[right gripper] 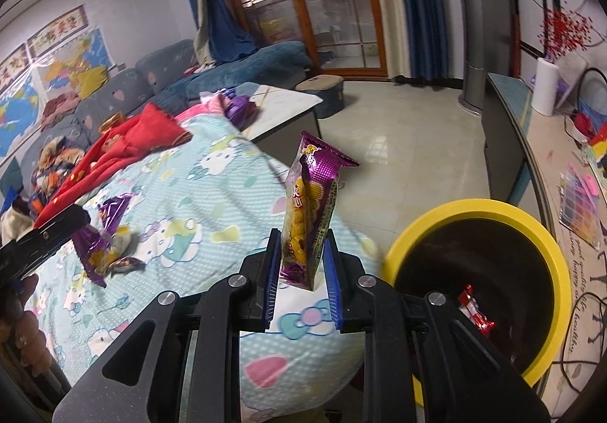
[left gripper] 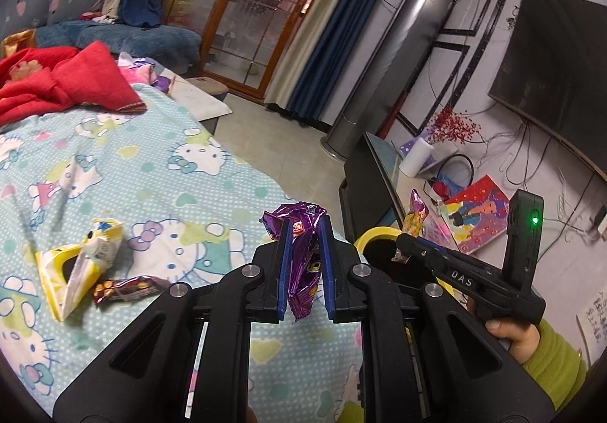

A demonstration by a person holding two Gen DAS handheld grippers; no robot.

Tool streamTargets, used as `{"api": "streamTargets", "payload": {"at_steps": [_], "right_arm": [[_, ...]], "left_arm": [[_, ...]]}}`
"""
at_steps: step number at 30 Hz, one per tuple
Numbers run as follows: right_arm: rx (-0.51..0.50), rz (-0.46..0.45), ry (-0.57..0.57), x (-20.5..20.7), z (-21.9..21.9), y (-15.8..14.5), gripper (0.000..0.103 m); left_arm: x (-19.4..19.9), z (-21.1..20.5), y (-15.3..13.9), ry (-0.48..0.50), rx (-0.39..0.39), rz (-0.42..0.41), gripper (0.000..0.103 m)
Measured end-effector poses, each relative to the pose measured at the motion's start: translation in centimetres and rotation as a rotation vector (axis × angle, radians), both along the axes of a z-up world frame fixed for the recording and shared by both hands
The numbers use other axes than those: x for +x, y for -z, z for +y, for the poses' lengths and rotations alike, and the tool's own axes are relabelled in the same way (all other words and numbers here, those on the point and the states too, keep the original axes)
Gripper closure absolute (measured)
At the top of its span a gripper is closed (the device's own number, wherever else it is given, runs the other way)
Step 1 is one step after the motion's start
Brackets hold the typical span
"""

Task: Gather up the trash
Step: 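Carry the purple wrapper and snack packet over the yellow bin with both tools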

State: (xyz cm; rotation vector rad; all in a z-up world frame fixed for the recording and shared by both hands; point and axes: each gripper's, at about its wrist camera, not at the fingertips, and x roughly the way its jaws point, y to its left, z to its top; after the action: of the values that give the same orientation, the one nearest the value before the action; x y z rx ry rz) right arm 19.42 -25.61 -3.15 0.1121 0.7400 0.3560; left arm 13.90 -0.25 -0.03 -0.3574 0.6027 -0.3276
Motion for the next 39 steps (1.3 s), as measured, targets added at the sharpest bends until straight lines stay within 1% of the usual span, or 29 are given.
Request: {"api": "streamTargets", "payload": {"at_steps": [14,19,27,31,39], "right_arm": [[0.058,0.015,0.137,0.7,-6.5,0.5,0.082],[0.074,0.027,0.176,0.8,-8.4,0.8,0.082],[0.093,0.07,0.243,1.0,-11.5,1.8,0.082],[0.111,0.087,0.277,1.0,-13.0,2.2,0.082],[0.131,0.12,0.347,1.2,-16.1,3.1,0.082]], "left_arm": [[0.6,-5.3,0.2,0.095,0.043,-0.01,0.094],[0.7,-8.0,0.2,0.148,0.069,-0.024,0.094],[1.1,-11.8,0.7,0.225,0.114,-0.034,0.094],[1.4,-13.4,0.8,0.252,0.122,-0.041,0.094],[2.5,-16.6,1.6,0.312,0.124,-0.023,0.094]]}}
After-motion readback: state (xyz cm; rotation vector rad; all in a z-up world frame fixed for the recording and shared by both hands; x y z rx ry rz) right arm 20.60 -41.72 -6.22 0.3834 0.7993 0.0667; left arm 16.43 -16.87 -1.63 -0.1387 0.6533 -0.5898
